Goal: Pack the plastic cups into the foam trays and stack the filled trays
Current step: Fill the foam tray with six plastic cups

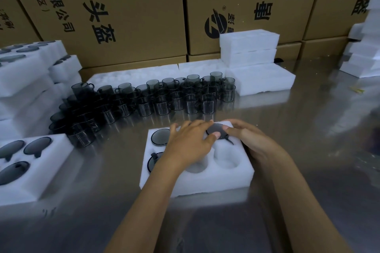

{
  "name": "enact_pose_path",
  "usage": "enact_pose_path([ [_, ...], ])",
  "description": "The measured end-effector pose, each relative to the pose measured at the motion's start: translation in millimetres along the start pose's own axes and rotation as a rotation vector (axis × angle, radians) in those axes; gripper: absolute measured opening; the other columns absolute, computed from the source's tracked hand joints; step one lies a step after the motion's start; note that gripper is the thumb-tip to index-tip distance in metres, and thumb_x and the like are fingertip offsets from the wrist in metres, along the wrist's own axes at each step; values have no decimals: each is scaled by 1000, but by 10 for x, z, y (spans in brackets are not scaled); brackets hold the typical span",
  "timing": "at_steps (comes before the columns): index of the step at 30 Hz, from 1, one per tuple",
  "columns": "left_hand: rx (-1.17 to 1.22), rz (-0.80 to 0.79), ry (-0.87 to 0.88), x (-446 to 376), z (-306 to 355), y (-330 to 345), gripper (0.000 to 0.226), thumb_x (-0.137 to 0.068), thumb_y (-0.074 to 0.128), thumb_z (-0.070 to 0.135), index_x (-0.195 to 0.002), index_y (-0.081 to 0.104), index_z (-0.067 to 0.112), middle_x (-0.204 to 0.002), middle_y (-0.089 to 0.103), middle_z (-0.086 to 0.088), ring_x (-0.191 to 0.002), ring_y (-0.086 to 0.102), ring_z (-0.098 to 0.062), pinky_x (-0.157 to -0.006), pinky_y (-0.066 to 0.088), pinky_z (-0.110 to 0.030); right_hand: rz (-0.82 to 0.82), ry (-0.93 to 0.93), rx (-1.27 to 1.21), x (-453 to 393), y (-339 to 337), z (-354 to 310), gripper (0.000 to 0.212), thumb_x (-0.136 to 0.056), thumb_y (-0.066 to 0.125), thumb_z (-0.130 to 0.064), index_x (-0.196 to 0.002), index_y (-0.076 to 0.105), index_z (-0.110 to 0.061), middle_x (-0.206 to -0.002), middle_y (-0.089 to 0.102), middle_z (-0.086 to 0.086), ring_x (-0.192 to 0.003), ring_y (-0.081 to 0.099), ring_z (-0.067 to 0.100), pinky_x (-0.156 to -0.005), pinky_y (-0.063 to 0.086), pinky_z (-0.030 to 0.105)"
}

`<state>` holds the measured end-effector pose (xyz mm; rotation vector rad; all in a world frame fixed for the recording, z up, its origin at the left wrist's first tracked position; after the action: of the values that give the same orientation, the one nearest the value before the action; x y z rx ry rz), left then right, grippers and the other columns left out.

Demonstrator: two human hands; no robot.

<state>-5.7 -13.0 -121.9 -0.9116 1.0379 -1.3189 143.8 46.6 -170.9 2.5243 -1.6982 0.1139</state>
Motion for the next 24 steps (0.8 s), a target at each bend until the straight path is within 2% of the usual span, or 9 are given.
enact_pose_path([
  [4,282,-146,3,-190,-116,-133,44,-97,53,50,-141,50,41,-136,59,9,-129,51,-14,-114,27,-41,-34,9,22,11,-15,-5,15,-90,73,-32,-103,75,-27,-106,77,4,-102,73,25,-89,57,41],
  [6,371,-166,-8,-369,-176,-182,51,-100,54,38,-149,39,38,-132,62,-1,-126,54,-19,-109,38,-34,-45,17,37,23,-32,1,19,-87,75,-40,-103,75,-29,-107,77,2,-101,73,23,-91,57,41],
  [8,315,-105,-65,-608,-243,-226,62,-101,54,32,-155,25,37,-129,61,-6,-125,53,-25,-106,40,-34,-58,38,42,34,-30,7,25,-85,75,-46,-104,75,-30,-106,77,2,-100,74,22,-92,57,41],
  [11,63,17,-113,-971,-242,-300,65,-100,54,30,-156,22,33,-143,41,-13,-136,33,-33,-112,32,-44,-39,43,33,27,-35,2,22,-90,69,-47,-101,77,-29,-104,78,2,-98,74,20,-91,58,40],
  [15,-50,-35,-83,-1193,-212,-175,42,-95,62,36,-136,52,36,-155,27,-10,-144,18,-31,-115,18,-48,-26,73,8,14,-59,7,26,-96,62,-45,-102,78,-26,-104,78,2,-99,73,19,-94,55,40],
  [17,-31,5,-56,-1207,-214,-125,30,-90,70,35,-118,62,32,-155,31,-9,-146,16,-30,-120,9,-50,-3,70,47,30,-64,-20,27,-96,59,-48,-102,78,-29,-102,78,-1,-98,74,17,-96,55,40],
  [20,39,106,-9,-1164,-159,-125,21,-80,80,32,-84,61,27,-119,59,0,-131,38,-26,-121,0,-52,82,36,169,56,-82,-77,31,-97,55,-52,-98,78,-31,-98,78,-8,-97,72,13,-98,54,38],
  [22,90,78,23,-1113,-111,-91,24,-79,81,28,-77,58,23,-94,63,5,-109,53,-20,-121,0,-52,111,14,233,92,-65,-123,34,-98,53,-53,-104,75,-29,-104,75,-8,-104,68,13,-99,51,35],
  [24,195,60,61,-1050,-70,-106,23,-80,80,22,-78,57,19,-85,63,7,-87,57,-16,-117,22,-44,134,-15,243,131,-43,-167,31,-99,52,-49,-106,72,-26,-105,72,-9,-104,65,10,-90,50,26],
])
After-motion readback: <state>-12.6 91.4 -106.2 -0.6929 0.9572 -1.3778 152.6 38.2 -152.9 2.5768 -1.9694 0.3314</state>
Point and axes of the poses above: each hand's wrist, its own x-axis away from the middle knuckle, its own y-axis out of the palm, z = x × y, the point moved 7 cm from there along -x, towards the middle knuckle
